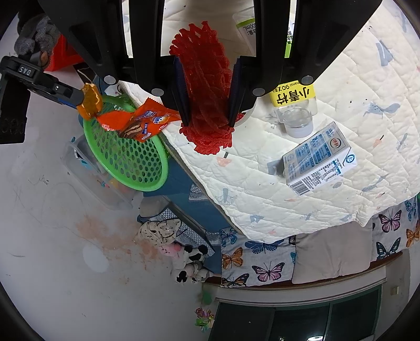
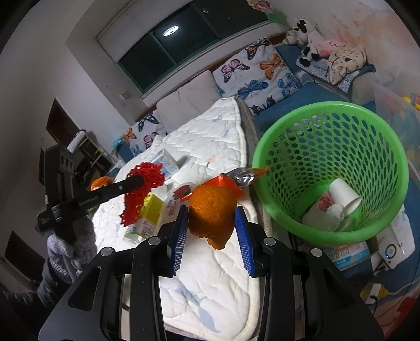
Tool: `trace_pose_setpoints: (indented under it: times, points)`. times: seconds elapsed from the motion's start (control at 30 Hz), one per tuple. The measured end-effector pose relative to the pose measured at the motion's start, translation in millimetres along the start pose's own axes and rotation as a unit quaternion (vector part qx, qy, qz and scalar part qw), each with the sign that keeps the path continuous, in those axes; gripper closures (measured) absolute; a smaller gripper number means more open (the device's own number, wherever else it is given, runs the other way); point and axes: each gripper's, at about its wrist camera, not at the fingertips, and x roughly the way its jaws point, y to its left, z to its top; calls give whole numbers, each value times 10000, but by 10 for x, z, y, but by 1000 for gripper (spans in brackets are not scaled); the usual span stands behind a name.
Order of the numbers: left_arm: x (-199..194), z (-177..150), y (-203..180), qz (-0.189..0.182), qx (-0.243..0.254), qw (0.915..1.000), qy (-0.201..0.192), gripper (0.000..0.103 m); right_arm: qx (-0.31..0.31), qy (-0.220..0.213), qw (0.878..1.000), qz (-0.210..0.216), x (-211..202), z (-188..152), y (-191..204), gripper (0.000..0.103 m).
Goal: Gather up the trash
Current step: 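Lift the orange peel with the right tool toward the green basket, then carry the orange peel over the green basket and open the right tool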
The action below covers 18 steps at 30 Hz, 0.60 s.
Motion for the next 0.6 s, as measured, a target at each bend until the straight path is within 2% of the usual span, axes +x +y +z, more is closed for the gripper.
trace_pose_setpoints:
  times: [0.27,0.43,0.6]
  points:
    - [-19,14,27,25,-22,10000,-22,75,-358,163,9990,222,41,-92,247,66]
    - [-35,21,48,25,-37,10000,-32,75,-682,62,9974,243,-57,-93,425,66]
    - [-52,19,42,4,-20,10000,-42,75,-670,-102,9976,158,-151,-34,401,66]
